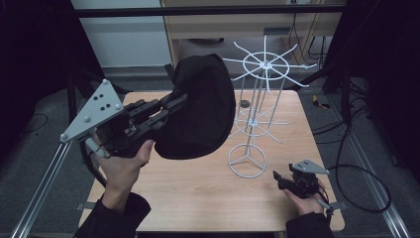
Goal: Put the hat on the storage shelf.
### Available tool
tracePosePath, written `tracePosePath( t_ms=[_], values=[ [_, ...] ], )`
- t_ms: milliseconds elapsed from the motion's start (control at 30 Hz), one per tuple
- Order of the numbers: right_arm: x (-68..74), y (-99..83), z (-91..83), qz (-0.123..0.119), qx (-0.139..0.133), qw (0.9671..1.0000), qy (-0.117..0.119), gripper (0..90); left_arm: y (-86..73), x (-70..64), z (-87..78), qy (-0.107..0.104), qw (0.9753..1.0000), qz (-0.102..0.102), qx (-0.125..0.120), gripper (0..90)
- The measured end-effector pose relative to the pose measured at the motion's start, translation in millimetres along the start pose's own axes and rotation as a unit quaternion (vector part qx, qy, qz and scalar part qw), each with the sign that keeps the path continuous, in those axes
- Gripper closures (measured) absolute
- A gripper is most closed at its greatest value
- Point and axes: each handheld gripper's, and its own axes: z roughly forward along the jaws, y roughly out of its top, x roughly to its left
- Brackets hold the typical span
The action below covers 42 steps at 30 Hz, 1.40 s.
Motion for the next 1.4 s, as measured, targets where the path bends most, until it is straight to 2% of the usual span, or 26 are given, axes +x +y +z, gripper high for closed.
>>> tracePosePath(
  t_ms=[167, 233, 300, 433, 567, 733, 933, 1067, 1100, 1133, 1233, 1400],
  values=[
    [-0.1, 0.0, -0.1, 0.0, -0.001, 1.0, 0.002, 32.9, 3.6, -2.1, 3.3, 0.001, 1.0, 0.005, 0.0, 81.5],
    [0.1, 0.2, -1.1, 0.006, 0.002, 1.0, 0.003, 32.9, 2.9, -2.1, 0.1, 0.006, 1.0, 0.007, -0.001, 81.4],
    [-0.6, -0.1, -0.1, -0.001, 0.0, 1.0, 0.001, 32.9, 2.1, 0.6, -5.8, 0.009, 0.9999, 0.004, -0.003, 81.5],
    [0.5, 0.2, -0.5, 0.003, 0.001, 1.0, 0.003, 32.9, 2.3, 4.7, -11.1, 0.015, 0.9999, 0.003, -0.002, 81.5],
    [-0.2, 0.0, 0.0, 0.001, 0.001, 1.0, 0.0, 32.9, 5.7, 7.7, -17.6, 0.021, 0.9997, -0.001, -0.012, 81.5],
    [-0.4, -0.1, 0.0, 0.0, 0.001, 1.0, 0.0, 32.8, 11.7, 6.0, -17.9, 0.018, 0.9997, 0.003, -0.018, 81.5],
    [-0.1, -0.1, 0.0, 0.0, 0.001, 1.0, 0.001, 32.8, 21.6, -2.7, -9.4, 0.009, 0.9996, 0.012, -0.025, 81.5],
    [-0.1, -0.1, 0.1, 0.0, 0.001, 1.0, 0.001, 32.8, 25.2, -8.5, 3.0, 0.001, 0.9996, 0.013, -0.025, 81.4],
    [0.0, -0.1, -0.2, 0.0, 0.0, 1.0, 0.002, 32.8, 24.9, -10.5, 10.5, -0.004, 0.9997, 0.014, -0.022, 81.5],
    [0.0, -0.1, -0.2, 0.0, 0.0, 1.0, 0.002, 32.8, 24.9, -10.5, 10.5, -0.004, 0.9997, 0.014, -0.022, 81.4],
    [0.0, -0.1, -0.2, 0.0, 0.0, 1.0, 0.002, 32.8, 19.5, -10.5, 25.0, -0.008, 0.9999, 0.009, -0.01, 81.5],
    [-0.1, -0.1, 0.0, -0.001, 0.001, 1.0, 0.002, 32.9, 8.1, -7.4, 35.7, -0.012, 0.9999, 0.001, 0.006, 81.4]
  ],
)
